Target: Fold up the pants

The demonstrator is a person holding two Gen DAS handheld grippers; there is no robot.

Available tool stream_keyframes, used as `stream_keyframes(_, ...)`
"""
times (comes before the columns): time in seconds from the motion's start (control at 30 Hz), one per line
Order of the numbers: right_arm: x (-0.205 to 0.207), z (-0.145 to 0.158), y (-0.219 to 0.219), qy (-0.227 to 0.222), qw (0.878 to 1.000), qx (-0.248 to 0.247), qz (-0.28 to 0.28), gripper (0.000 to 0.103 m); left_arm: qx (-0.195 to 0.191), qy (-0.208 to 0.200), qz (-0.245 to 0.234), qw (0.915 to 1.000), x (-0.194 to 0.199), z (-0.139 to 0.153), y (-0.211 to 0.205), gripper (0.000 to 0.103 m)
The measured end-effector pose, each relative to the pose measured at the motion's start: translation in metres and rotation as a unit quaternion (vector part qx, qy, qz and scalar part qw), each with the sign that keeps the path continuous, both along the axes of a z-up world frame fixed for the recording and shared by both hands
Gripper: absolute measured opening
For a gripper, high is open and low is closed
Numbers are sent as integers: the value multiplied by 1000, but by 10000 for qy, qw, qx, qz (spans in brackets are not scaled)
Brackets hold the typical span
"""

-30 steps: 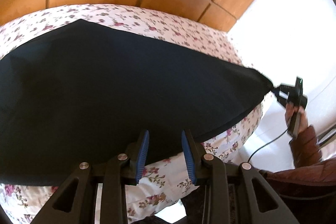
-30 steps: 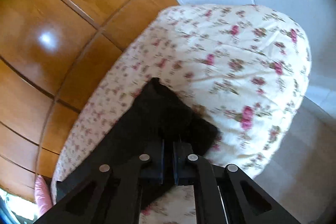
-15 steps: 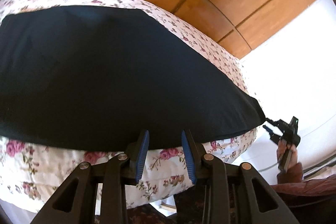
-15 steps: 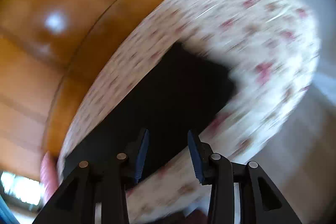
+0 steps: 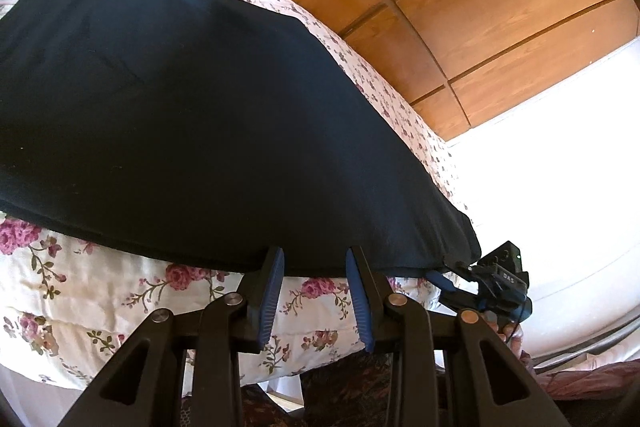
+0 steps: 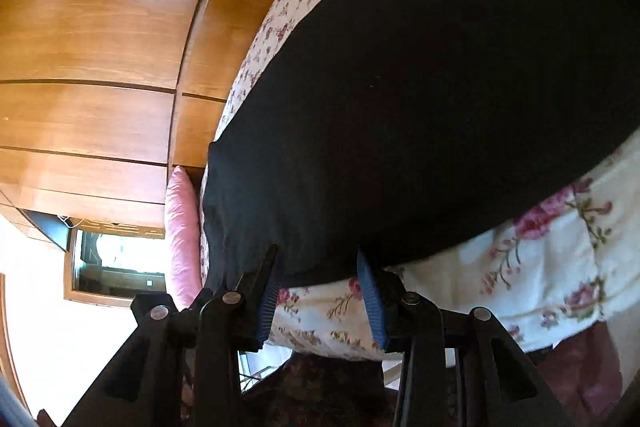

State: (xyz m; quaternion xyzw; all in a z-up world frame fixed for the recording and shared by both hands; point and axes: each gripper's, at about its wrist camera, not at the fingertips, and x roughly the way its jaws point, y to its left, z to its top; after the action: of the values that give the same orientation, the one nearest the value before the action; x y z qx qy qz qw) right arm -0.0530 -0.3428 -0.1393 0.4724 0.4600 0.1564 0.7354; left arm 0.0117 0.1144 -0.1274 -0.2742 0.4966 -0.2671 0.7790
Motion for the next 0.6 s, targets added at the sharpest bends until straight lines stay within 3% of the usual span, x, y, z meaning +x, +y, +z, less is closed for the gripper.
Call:
stream_keyframes(0.03, 1, 0, 0, -28, 10000, -12, -58, 29, -18, 7, 12, 10000, 0, -1, 0, 32)
stream_keyframes(0.1, 2, 2, 2, -56, 9998, -146, -97, 8, -63, 29, 44, 10000, 2, -3, 1, 32)
stream_keyframes(0.13, 1, 5, 3, -86, 9996, -269, -87, 7, -92, 51, 70, 9999, 2, -3, 2, 32)
stream_keyframes(0.3, -14, 41, 10, -735, 9927, -868, 391, 6, -133, -74, 291, 9995, -5, 4, 18, 32)
stream_keyframes(0.47, -9, 18, 14, -225, 9912, -1196, 530, 6, -164, 86, 619, 9979, -6, -3, 39, 32)
stream_keyframes(0.6, -5, 11, 11, -185, 9930, -1062, 477, 12, -98, 10, 728, 9973, -8, 2, 45, 32)
